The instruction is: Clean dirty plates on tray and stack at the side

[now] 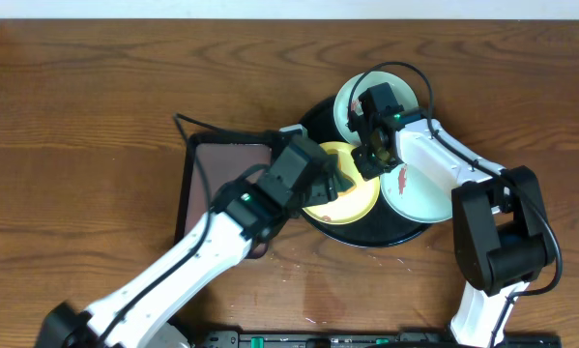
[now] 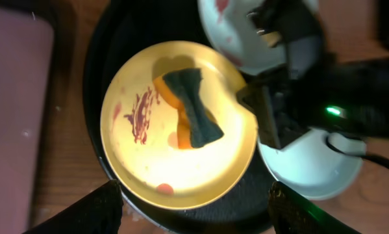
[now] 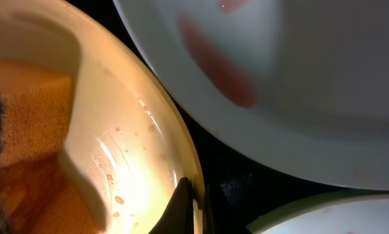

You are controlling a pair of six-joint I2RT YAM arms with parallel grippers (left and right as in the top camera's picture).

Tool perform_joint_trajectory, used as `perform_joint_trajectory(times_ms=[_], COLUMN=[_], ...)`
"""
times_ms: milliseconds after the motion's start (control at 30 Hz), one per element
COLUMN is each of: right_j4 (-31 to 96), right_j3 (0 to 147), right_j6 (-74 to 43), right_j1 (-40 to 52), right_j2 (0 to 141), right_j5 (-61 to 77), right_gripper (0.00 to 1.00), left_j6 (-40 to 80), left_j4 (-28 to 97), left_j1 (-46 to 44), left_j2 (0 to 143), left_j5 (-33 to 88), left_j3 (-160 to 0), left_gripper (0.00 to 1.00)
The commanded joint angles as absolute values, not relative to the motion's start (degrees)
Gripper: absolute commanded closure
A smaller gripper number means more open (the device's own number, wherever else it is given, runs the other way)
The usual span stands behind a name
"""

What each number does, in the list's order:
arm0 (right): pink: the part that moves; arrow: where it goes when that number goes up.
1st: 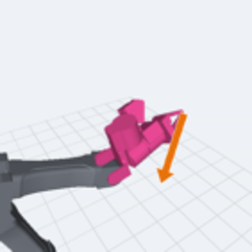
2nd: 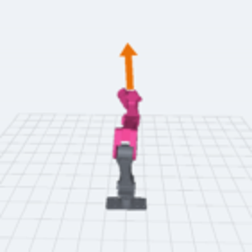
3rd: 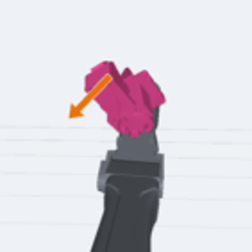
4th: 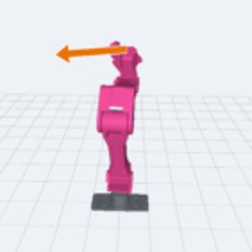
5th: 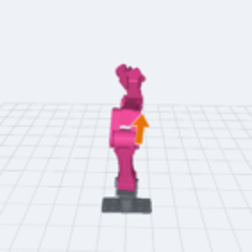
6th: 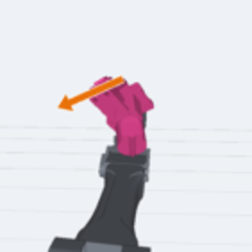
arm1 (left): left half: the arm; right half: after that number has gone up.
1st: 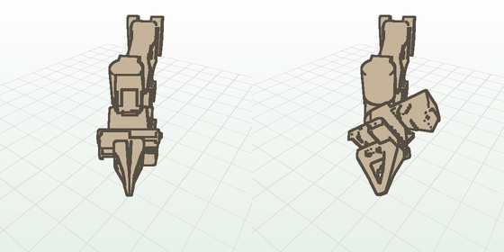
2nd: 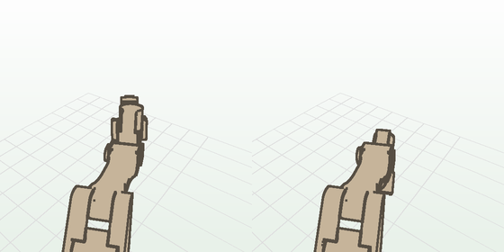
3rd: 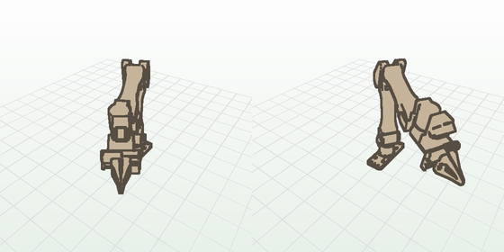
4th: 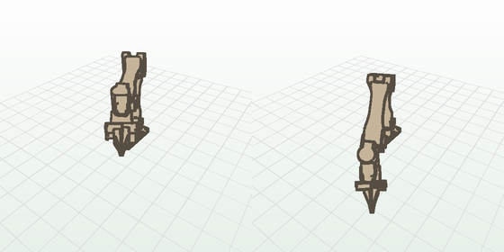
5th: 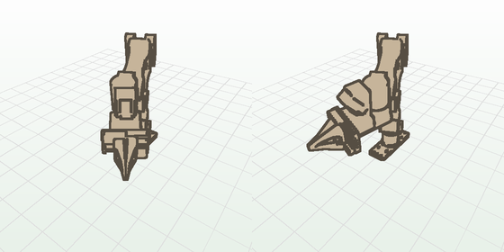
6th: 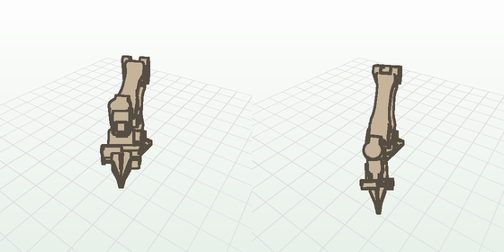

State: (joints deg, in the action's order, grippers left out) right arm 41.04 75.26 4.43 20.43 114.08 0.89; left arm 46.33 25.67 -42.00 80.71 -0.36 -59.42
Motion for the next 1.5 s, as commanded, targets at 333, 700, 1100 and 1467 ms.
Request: perform_joint_trajectory(times_ms=[333,700,1100,1467], right_j4=[41.06,41.12,41.08,41.12], right_j3=[74.59,74.59,74.59,74.59], right_j6=[4.80,4.80,4.80,4.80], right_j1=[20.71,20.67,20.73,20.71], right_j2=[115.74,115.74,115.74,115.74], right_j5=[3.49,3.46,3.49,3.49], right_gripper=[0.99,0.99,0.99,0.99], left_j6=[52.86,53.06,55.64,59.02], left_j4=[7.03,4.43,3.53,2.52], left_j1=[-41.80,-41.80,-41.91,-42.09], left_j2=[97.23,103.31,104.99,106.37], left_j5=[0.43,-4.64,-7.14,-4.99], left_j3=[-59.37,-59.37,-59.37,-59.37], left_gripper=[0.28,0.37,0.42,0.47])
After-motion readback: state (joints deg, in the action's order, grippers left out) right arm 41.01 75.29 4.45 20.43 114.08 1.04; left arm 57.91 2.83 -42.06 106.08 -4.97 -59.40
